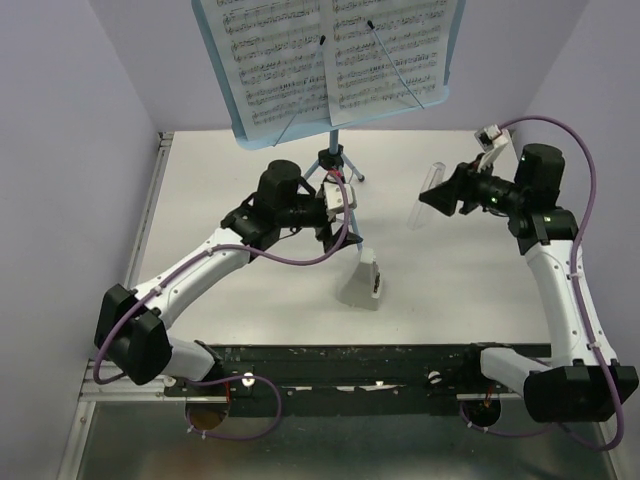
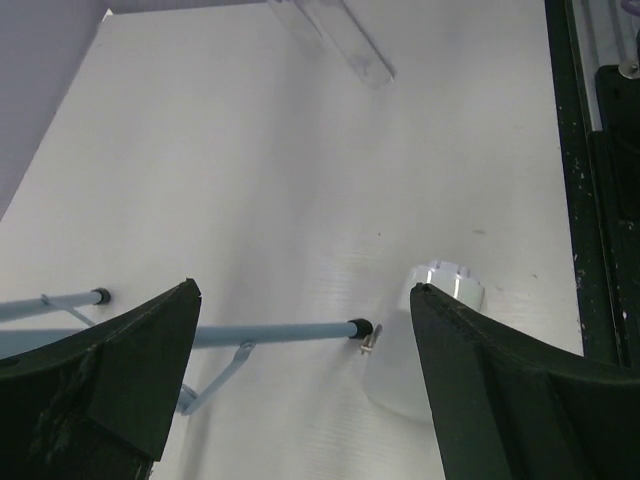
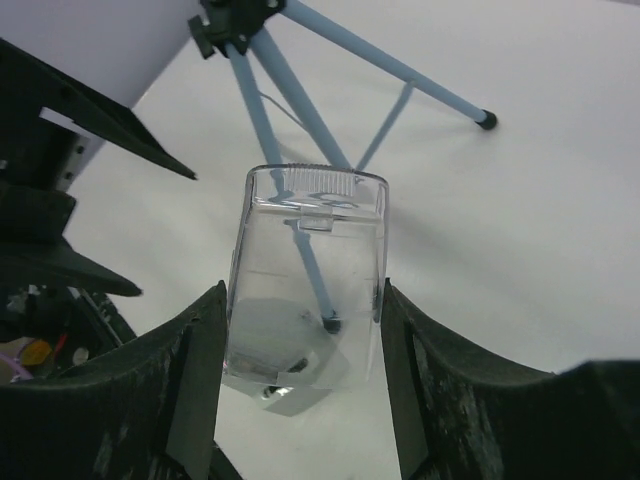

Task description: Pack up the instrument practice props

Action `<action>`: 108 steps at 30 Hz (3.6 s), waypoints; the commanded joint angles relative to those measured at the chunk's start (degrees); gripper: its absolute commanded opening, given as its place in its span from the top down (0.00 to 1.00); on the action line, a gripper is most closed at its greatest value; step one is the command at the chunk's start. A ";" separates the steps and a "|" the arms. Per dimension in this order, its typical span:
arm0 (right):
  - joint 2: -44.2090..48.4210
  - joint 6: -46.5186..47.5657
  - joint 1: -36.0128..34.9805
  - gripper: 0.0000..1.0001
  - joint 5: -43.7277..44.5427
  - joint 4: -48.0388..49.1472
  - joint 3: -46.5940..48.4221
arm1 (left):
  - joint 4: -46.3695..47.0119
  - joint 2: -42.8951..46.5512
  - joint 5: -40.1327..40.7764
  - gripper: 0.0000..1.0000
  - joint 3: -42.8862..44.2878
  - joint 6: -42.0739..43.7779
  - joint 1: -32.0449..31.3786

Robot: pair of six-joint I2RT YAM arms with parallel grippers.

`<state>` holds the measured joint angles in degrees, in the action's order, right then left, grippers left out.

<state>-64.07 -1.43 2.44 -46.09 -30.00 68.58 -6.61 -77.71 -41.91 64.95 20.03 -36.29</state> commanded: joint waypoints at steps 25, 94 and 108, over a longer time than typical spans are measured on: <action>-5.71 -12.55 -13.16 1.00 9.35 19.98 -0.37 | 12.76 -10.62 3.67 0.03 9.49 -5.53 -4.57; 7.11 44.30 -11.23 1.00 -8.75 -3.82 -15.57 | -28.90 -6.75 -9.76 0.04 8.88 29.63 2.98; 11.25 51.27 -18.43 0.99 -8.50 -4.55 -24.54 | -24.51 -10.97 -8.01 0.08 10.99 29.02 -0.80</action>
<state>-52.49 47.83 -14.61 -53.32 -35.11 44.75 -32.42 -87.57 -49.06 73.84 47.70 -36.23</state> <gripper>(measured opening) 0.632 0.919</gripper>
